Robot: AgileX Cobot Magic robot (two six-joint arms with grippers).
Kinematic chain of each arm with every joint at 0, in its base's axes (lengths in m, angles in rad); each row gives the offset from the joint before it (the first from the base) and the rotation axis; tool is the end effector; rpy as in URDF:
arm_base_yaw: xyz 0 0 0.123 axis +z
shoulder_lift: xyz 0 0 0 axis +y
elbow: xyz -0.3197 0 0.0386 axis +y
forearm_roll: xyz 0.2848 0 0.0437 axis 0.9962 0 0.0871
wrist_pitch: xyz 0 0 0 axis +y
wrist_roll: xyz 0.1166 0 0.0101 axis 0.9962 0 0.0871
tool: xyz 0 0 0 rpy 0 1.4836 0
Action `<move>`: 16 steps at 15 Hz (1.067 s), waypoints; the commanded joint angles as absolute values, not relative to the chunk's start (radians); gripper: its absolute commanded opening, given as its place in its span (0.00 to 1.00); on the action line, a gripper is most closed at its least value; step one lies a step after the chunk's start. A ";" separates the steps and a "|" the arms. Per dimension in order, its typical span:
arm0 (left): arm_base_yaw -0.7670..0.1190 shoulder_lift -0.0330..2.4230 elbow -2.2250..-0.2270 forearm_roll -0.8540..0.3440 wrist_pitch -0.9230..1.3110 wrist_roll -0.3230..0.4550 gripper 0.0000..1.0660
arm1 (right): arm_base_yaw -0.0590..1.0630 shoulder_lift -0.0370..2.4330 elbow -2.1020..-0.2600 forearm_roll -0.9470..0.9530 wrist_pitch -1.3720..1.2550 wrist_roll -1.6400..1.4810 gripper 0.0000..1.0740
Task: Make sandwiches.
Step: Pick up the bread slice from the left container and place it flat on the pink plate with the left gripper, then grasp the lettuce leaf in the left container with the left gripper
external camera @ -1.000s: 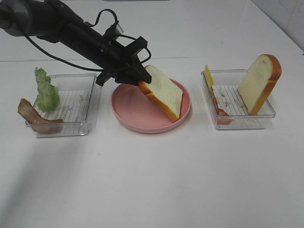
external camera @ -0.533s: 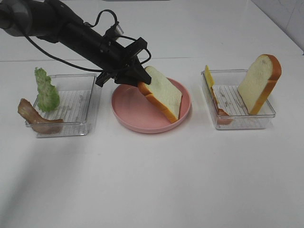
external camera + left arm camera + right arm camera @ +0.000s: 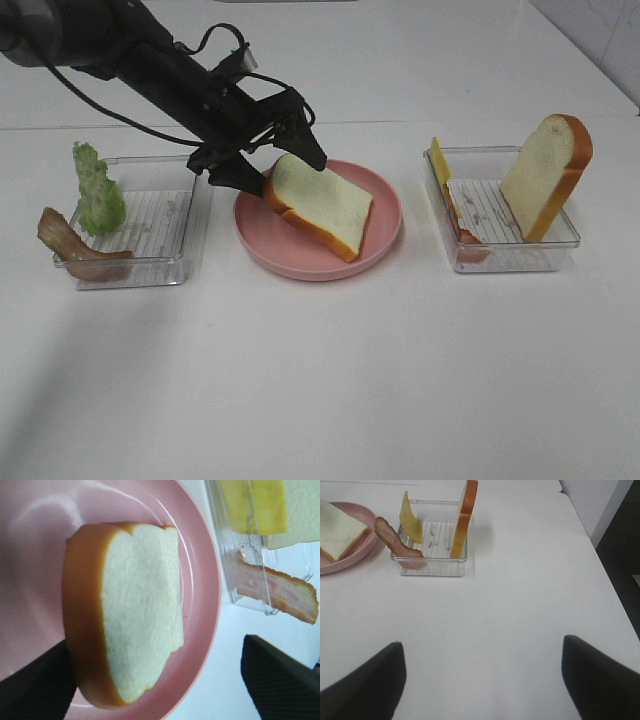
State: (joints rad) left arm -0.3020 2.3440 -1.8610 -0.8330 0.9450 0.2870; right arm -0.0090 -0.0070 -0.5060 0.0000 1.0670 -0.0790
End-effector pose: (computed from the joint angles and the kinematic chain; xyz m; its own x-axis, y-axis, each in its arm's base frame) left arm 0.5157 -0.2342 0.1460 -0.9680 0.0656 -0.2422 0.2103 0.7387 -0.6404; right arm 0.0112 -0.0001 0.2845 -0.4493 -0.0749 -0.8902 -0.0265 0.9972 -0.0705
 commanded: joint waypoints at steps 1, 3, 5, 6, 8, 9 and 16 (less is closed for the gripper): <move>-0.318 2.304 -1.868 -0.744 0.922 0.274 0.78 | -0.012 -0.021 -0.503 0.000 1.058 -0.086 0.74; -0.370 2.281 -1.868 -0.625 0.865 0.218 0.78 | -0.012 -0.021 -0.503 0.000 1.058 -0.086 0.74; -0.407 2.275 -1.890 -0.510 0.851 0.149 0.78 | -0.012 -0.021 -0.503 0.000 1.058 -0.086 0.74; -0.414 2.274 -1.903 -0.476 0.858 0.130 0.78 | -0.012 -0.021 -0.503 0.000 1.058 -0.086 0.74; -0.414 2.274 -2.010 -0.351 0.964 0.027 0.78 | -0.012 -0.021 -0.503 0.000 1.058 -0.086 0.74; -0.411 2.274 -2.037 -0.319 0.994 0.000 0.78 | -0.012 -0.021 -0.503 0.000 1.058 -0.086 0.74; -0.317 2.272 -2.286 -0.065 1.282 -0.218 0.75 | -0.012 -0.021 -0.503 0.000 1.058 -0.086 0.74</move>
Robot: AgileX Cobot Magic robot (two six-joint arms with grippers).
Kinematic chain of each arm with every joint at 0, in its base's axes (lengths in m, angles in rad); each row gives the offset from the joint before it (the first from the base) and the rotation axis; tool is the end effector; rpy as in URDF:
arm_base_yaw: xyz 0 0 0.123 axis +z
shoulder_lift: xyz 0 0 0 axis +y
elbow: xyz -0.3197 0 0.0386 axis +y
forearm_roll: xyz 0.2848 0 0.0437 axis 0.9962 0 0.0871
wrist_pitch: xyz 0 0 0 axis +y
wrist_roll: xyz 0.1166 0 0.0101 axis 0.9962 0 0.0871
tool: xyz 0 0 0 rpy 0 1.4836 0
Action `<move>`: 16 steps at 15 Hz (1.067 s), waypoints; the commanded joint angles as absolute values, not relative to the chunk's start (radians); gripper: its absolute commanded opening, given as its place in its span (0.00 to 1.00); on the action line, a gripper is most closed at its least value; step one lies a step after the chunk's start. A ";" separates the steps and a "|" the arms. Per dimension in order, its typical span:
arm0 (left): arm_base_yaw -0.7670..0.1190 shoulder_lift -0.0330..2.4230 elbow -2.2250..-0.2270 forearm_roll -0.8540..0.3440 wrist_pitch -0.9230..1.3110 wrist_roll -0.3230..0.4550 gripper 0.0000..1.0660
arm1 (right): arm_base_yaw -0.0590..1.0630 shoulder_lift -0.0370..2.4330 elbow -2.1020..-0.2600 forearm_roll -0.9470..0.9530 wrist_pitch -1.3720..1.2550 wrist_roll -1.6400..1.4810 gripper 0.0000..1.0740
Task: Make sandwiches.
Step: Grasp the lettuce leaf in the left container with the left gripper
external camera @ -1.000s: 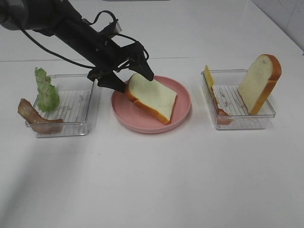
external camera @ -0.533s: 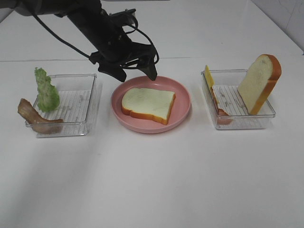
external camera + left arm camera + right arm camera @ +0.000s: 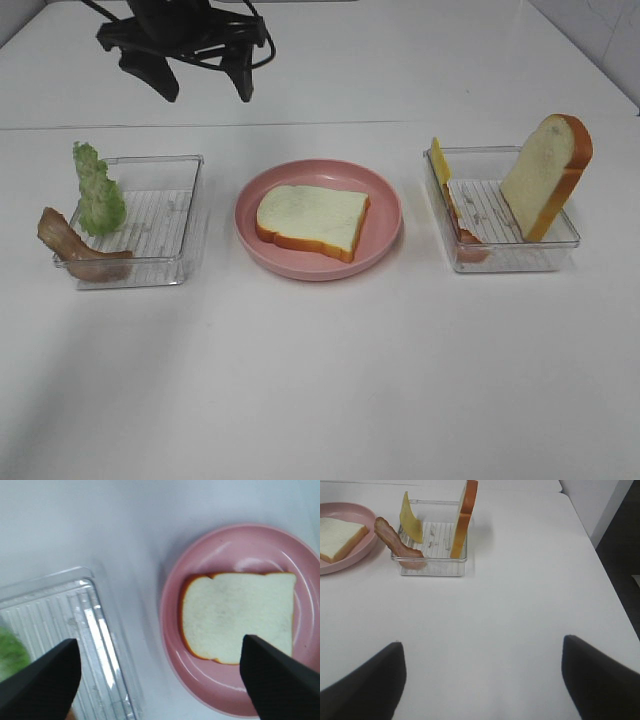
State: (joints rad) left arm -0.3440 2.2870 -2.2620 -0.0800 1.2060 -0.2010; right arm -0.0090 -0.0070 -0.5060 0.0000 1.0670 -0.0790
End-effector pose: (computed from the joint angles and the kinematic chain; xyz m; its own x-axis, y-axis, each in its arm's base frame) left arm 0.5366 -0.2015 0.2692 -0.9172 0.0875 -0.3888 0.1610 0.9738 -0.1606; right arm 0.0112 -0.0001 0.2845 -0.4493 -0.0749 -0.8902 -0.0265 0.9972 -0.0705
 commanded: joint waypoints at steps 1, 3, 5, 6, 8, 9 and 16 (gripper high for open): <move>-0.285 2.264 -2.290 -0.064 1.282 -0.218 0.75 | -0.012 -0.021 -0.503 0.000 1.058 -0.086 0.74; -0.245 2.253 -2.290 -0.065 1.283 -0.218 0.75 | -0.012 -0.021 -0.503 0.000 1.058 -0.086 0.74; -0.213 2.249 -2.290 -0.065 1.283 -0.217 0.75 | -0.012 -0.021 -0.503 0.000 1.058 -0.086 0.74; -0.204 2.247 -2.285 -0.065 1.283 -0.217 0.75 | -0.012 -0.021 -0.503 0.000 1.058 -0.086 0.74; -0.179 2.214 -2.242 -0.054 1.283 -0.217 0.74 | -0.012 -0.021 -0.503 0.000 1.058 -0.086 0.74; -0.162 2.194 -2.211 -0.037 1.283 -0.217 0.73 | -0.012 -0.021 -0.503 0.000 1.058 -0.086 0.74; -0.116 2.207 -2.042 0.011 1.281 -0.218 0.71 | -0.012 -0.021 -0.503 0.000 1.058 -0.086 0.74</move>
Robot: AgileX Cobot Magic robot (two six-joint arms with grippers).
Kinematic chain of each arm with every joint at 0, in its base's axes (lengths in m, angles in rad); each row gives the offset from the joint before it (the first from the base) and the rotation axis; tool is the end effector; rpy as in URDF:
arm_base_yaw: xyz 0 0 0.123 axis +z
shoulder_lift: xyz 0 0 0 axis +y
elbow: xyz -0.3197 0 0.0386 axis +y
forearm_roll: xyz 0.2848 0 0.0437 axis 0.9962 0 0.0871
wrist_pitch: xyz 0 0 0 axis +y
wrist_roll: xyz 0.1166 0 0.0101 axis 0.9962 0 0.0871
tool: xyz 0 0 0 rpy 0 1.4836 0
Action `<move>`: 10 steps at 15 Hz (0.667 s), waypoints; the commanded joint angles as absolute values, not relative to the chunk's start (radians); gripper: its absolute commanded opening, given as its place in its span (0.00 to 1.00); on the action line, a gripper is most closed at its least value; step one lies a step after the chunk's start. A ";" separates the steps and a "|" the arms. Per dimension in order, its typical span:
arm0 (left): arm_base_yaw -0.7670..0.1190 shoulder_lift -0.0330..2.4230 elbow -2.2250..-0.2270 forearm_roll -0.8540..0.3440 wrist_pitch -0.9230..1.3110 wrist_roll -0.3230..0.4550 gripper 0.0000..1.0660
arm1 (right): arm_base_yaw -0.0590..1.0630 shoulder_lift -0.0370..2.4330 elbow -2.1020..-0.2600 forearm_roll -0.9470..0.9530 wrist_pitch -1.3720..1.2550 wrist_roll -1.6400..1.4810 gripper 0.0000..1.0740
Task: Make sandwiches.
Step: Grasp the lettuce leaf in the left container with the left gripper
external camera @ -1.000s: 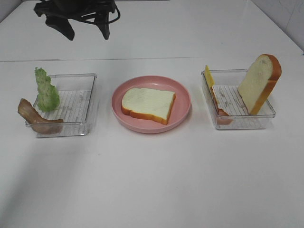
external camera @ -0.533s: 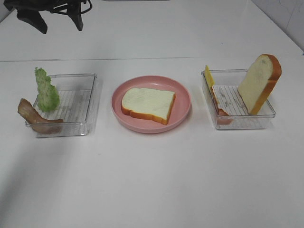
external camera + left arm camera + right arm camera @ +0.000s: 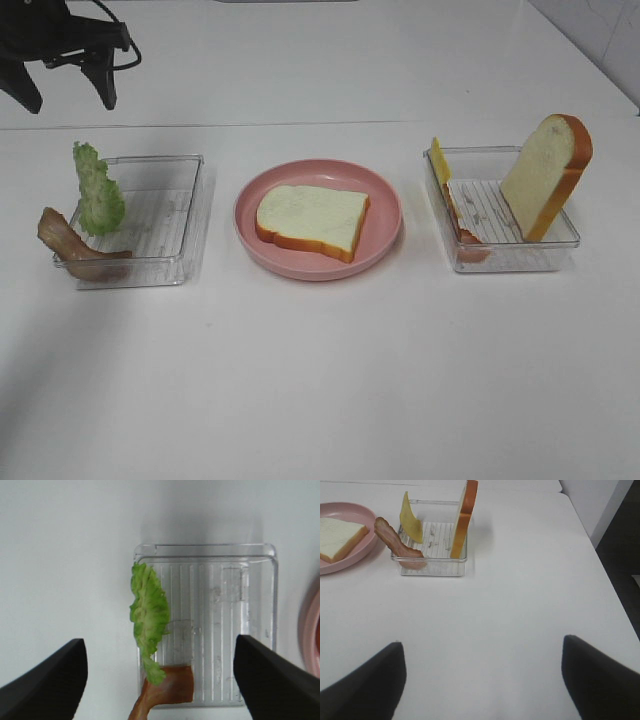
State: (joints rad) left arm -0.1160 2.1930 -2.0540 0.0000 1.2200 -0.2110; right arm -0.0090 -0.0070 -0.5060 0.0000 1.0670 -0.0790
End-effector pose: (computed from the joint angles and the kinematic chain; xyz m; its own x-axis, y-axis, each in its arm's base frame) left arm 0.5366 -0.0625 0.2522 -0.9524 -0.0999 -0.2880 -0.0856 0.9944 -0.0617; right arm 0.0112 -0.0001 0.2845 -0.4493 -0.0749 -0.8902 -0.0265 0.9972 -0.0705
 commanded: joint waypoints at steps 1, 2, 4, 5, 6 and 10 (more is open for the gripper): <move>-0.116 2.210 -2.042 0.011 1.281 -0.218 0.70 | -0.012 -0.021 -0.503 0.000 1.058 -0.086 0.74; -0.116 2.225 -2.040 0.014 1.281 -0.221 0.68 | -0.012 -0.021 -0.503 0.000 1.058 -0.086 0.74; -0.116 2.270 -2.042 0.018 1.278 -0.221 0.62 | -0.012 -0.021 -0.503 0.000 1.058 -0.086 0.74; -0.116 2.284 -2.042 0.018 1.265 -0.221 0.62 | -0.012 -0.021 -0.503 0.000 1.058 -0.086 0.74; -0.116 2.294 -2.042 0.018 1.260 -0.221 0.62 | -0.012 -0.021 -0.503 0.000 1.058 -0.086 0.74; -0.116 2.352 -2.042 0.025 1.262 -0.218 0.62 | -0.012 -0.021 -0.503 0.000 1.058 -0.086 0.74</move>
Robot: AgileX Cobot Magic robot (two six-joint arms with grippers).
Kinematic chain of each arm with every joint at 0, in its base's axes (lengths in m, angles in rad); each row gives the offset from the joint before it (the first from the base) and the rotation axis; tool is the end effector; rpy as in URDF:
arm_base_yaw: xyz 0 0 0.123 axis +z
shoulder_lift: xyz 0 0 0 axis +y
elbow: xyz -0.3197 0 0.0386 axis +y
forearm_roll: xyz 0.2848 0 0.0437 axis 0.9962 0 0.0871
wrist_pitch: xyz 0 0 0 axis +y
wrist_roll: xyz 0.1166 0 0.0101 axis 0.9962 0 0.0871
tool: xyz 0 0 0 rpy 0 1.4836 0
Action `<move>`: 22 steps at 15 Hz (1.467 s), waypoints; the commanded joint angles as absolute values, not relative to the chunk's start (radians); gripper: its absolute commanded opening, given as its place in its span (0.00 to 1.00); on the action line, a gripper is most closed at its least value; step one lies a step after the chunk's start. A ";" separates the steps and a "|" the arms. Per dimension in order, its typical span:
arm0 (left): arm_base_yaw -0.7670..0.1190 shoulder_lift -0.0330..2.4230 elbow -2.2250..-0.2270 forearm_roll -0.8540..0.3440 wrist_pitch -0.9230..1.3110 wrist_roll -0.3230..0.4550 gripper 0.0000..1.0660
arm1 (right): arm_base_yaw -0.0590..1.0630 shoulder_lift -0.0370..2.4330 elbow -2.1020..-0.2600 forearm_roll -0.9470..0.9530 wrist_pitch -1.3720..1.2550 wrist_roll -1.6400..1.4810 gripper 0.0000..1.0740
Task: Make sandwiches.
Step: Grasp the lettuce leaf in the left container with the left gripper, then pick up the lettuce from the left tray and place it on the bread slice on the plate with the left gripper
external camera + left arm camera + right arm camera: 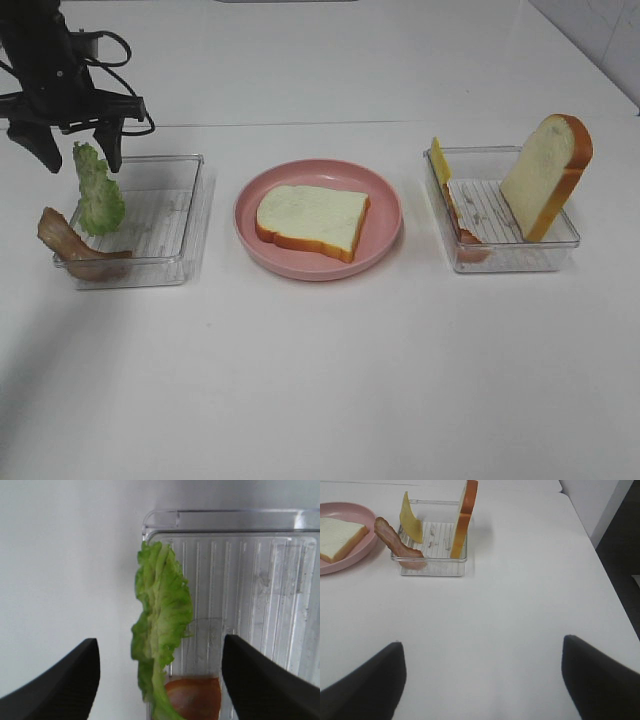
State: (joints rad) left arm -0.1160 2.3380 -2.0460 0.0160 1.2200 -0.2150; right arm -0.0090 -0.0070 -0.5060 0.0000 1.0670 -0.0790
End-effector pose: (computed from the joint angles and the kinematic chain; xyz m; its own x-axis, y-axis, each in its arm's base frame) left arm 0.5485 -0.0621 0.1704 -0.9848 -0.0946 -0.1454 -0.0933 0.9955 -0.0157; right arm 0.0112 -0.0001 0.2845 -0.4493 -0.0749 -0.8902 -0.0265 0.9972 -0.0705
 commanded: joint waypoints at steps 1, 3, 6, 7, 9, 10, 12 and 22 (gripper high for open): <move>-0.116 2.357 -2.042 0.026 1.262 -0.218 0.61 | -0.012 -0.021 -0.503 0.000 1.058 -0.086 0.74; -0.116 2.362 -2.042 0.033 1.262 -0.218 0.52 | -0.012 -0.021 -0.503 0.000 1.058 -0.086 0.74; -0.116 2.363 -2.042 0.067 1.244 -0.218 0.27 | -0.012 -0.021 -0.503 0.000 1.058 -0.086 0.74; -0.116 2.363 -2.042 0.067 1.240 -0.218 0.19 | -0.012 -0.021 -0.503 0.000 1.058 -0.086 0.74; -0.116 2.363 -2.042 0.066 1.235 -0.218 0.04 | -0.012 -0.021 -0.503 0.000 1.058 -0.086 0.74; -0.116 2.362 -2.042 0.066 1.235 -0.218 0.00 | -0.012 -0.021 -0.503 0.000 1.058 -0.086 0.74; -0.116 2.357 -2.051 0.052 1.240 -0.217 0.00 | -0.012 -0.021 -0.503 0.000 1.058 -0.086 0.74; -0.124 2.338 -2.223 -0.433 1.227 -0.069 0.00 | -0.012 -0.021 -0.503 0.000 1.058 -0.086 0.74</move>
